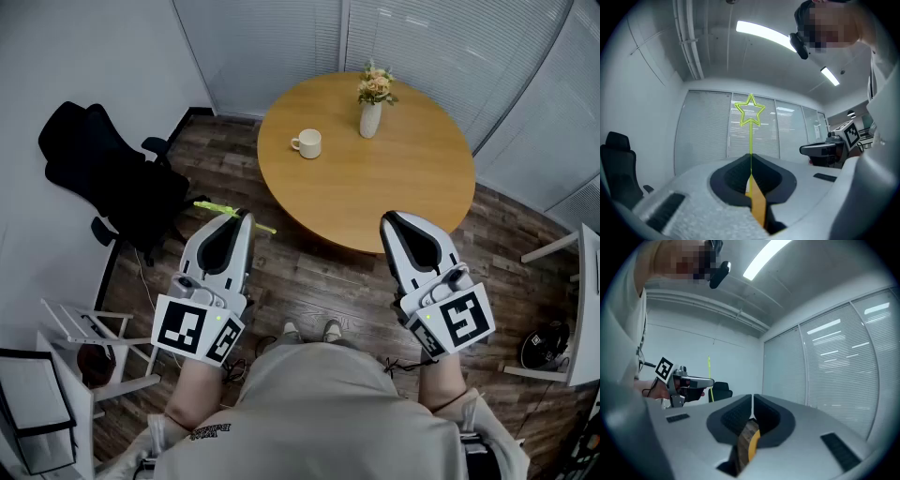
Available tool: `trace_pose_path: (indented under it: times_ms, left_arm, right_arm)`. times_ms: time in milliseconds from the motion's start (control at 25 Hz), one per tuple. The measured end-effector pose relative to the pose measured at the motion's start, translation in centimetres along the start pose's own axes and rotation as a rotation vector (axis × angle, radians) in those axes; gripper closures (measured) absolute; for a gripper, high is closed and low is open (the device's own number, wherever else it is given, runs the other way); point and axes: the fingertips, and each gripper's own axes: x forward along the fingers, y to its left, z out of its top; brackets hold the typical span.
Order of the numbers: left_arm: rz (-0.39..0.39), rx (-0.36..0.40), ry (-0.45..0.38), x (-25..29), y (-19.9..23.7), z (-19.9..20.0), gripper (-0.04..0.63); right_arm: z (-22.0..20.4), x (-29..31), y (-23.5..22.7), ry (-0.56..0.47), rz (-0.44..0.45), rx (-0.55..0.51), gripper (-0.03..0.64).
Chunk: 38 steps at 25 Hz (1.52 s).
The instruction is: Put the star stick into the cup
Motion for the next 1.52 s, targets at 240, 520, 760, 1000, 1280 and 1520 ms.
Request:
trace_pose_path:
  times_ms: [240, 520, 760, 1000, 1280, 1520]
  left_arm:
    - [-0.002, 0.0, 0.007, -0.1, -0.6, 0.0, 0.572]
    - [0.007, 0.006, 0.021, 0.5, -1.0, -0.5, 0.572]
    - [0.018, 0.017, 0.032, 0.9, -2.0, -1.1, 0.572]
    - [0.029, 0.016, 0.038, 1.8, -3.2, -1.6, 0.572]
    - [0.047, 0.027, 0.048, 1.7, -4.9, -2.0, 0.572]
    - [0.051, 0.038, 0.053, 2.0, -6.3, -2.1, 0.572]
  right_arm:
    - [0.0, -0.6, -0.6, -0.013, -0.017, 0.038, 0.58]
    - [-0.5, -0.4, -1.1, -0.011, 0.0, 0.045, 0.581]
    - [-1.0, -0.8, -1.5, -0.004, 0.022, 0.079, 0.58]
    - [-2.0, -1.8, -2.8, 0.01, 0.029, 0.078, 0.58]
    - [-2.6, -3.2, -3.6, 0.008, 0.039, 0.083, 0.58]
    - [-3.1, -4.1, -4.4, 0.001, 0.049, 0.097, 0.581]
